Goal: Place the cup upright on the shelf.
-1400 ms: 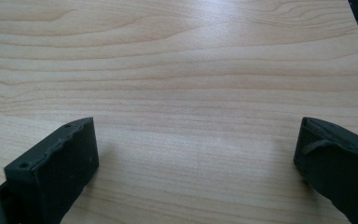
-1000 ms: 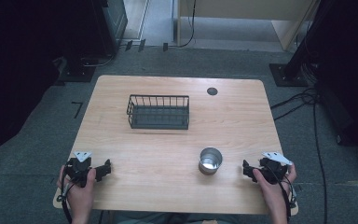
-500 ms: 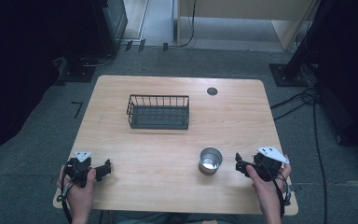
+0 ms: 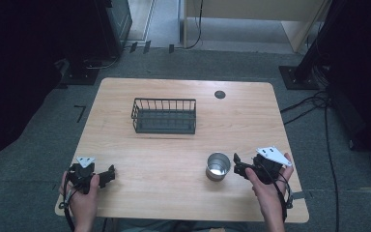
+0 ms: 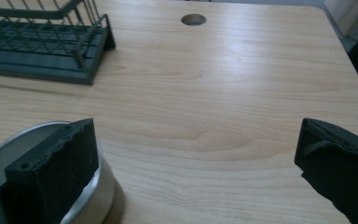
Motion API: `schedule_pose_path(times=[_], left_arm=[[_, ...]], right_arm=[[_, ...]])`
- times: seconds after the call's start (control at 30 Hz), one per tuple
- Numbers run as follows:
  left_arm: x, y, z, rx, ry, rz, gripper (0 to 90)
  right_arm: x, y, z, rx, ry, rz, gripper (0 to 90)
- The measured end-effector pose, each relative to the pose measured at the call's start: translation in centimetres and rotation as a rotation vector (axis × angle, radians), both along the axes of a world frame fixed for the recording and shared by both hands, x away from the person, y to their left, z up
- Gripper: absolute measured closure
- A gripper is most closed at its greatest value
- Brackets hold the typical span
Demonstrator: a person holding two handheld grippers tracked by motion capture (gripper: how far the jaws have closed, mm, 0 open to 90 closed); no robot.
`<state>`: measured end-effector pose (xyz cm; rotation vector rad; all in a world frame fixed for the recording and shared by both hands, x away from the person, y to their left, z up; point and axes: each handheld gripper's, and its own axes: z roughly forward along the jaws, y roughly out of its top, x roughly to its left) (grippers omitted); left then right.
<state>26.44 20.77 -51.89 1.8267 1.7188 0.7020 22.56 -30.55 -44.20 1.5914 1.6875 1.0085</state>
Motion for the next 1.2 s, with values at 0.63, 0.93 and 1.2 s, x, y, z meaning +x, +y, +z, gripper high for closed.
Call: schedule_pose_path(times=[0.63,0.93,1.2], left_arm=[[0.0,0.0,0.0,0.000,0.000,0.000,0.0],[0.0,0.0,0.0,0.000,0.000,0.000,0.0],[0.0,0.0,0.0,0.000,0.000,0.000,0.0]], right_arm=[[-0.6,4.3,1.0,0.043,-0.015,0.078,0.0],[-0.4,6.2,-0.1,0.066,0.003,0.153,0.0],[-0.3,7.0,-1.6,0.063,0.044,0.189,0.0]])
